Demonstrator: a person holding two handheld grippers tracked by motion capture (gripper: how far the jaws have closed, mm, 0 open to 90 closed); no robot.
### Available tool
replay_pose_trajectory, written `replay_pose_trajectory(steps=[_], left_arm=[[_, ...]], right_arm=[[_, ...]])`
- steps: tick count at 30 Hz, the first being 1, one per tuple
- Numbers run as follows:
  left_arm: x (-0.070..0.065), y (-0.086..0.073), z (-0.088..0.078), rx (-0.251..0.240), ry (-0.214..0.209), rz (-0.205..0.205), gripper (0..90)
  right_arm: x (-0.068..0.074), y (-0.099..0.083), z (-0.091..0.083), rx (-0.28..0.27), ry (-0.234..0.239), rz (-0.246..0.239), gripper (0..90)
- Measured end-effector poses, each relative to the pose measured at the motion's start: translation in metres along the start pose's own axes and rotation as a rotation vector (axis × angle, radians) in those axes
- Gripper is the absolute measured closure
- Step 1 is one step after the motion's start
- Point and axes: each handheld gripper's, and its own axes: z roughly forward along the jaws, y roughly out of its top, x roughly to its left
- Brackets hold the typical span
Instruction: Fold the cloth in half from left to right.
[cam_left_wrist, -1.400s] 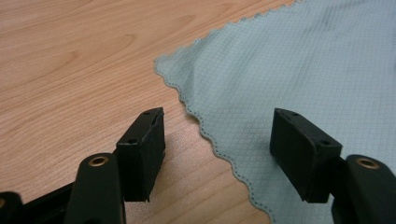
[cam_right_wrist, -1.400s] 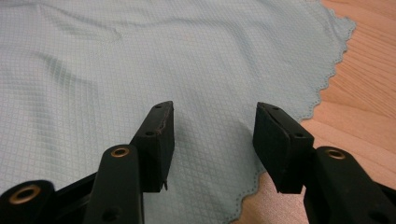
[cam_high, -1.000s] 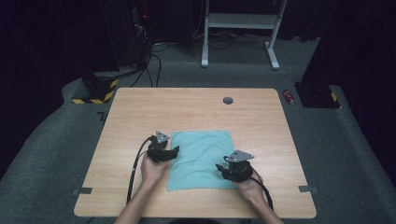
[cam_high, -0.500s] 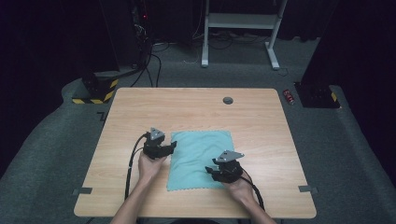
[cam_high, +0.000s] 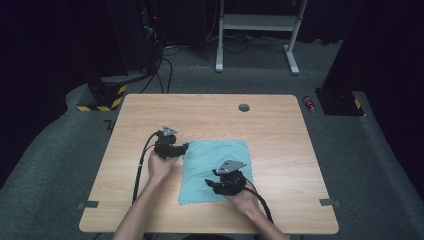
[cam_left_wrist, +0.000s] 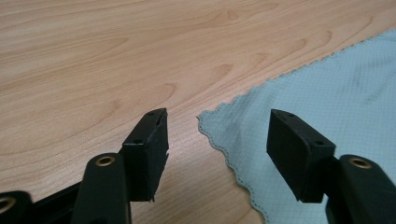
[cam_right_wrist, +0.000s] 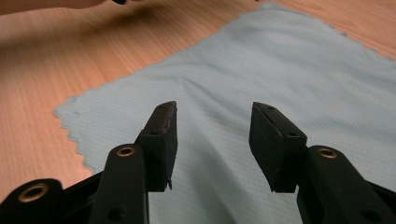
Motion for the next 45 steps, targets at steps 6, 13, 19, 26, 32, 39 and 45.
replay_pose_trajectory(steps=[6, 13, 19, 26, 32, 39, 45], left_arm=[[0.005, -0.005, 0.012, 0.037, -0.002, -0.010, 44.6], [0.003, 0.005, 0.019, 0.073, -0.003, 0.020, 45.5], [-0.002, 0.011, 0.027, 0.074, -0.003, 0.026, 46.3], [-0.003, 0.011, 0.027, 0.076, 0.024, 0.048, 52.0], [-0.003, 0.011, 0.026, 0.076, 0.038, 0.065, 59.6], [-0.004, 0.011, 0.027, 0.071, 0.030, 0.064, 73.8], [-0.004, 0.012, 0.028, 0.068, -0.001, 0.044, 87.1]], right_arm=[[0.023, 0.003, 0.015, 0.002, 0.073, -0.035, 52.5], [0.047, 0.001, 0.035, 0.019, 0.151, -0.064, 54.0], [0.065, 0.010, 0.039, 0.002, 0.178, -0.108, 54.8], [0.077, 0.009, 0.052, 0.054, 0.175, -0.136, 55.5], [0.082, 0.010, 0.053, 0.058, 0.130, -0.172, 61.0], [0.087, 0.011, 0.051, 0.070, 0.106, -0.202, 77.7], [0.087, 0.011, 0.051, 0.067, 0.068, -0.223, 88.3]])
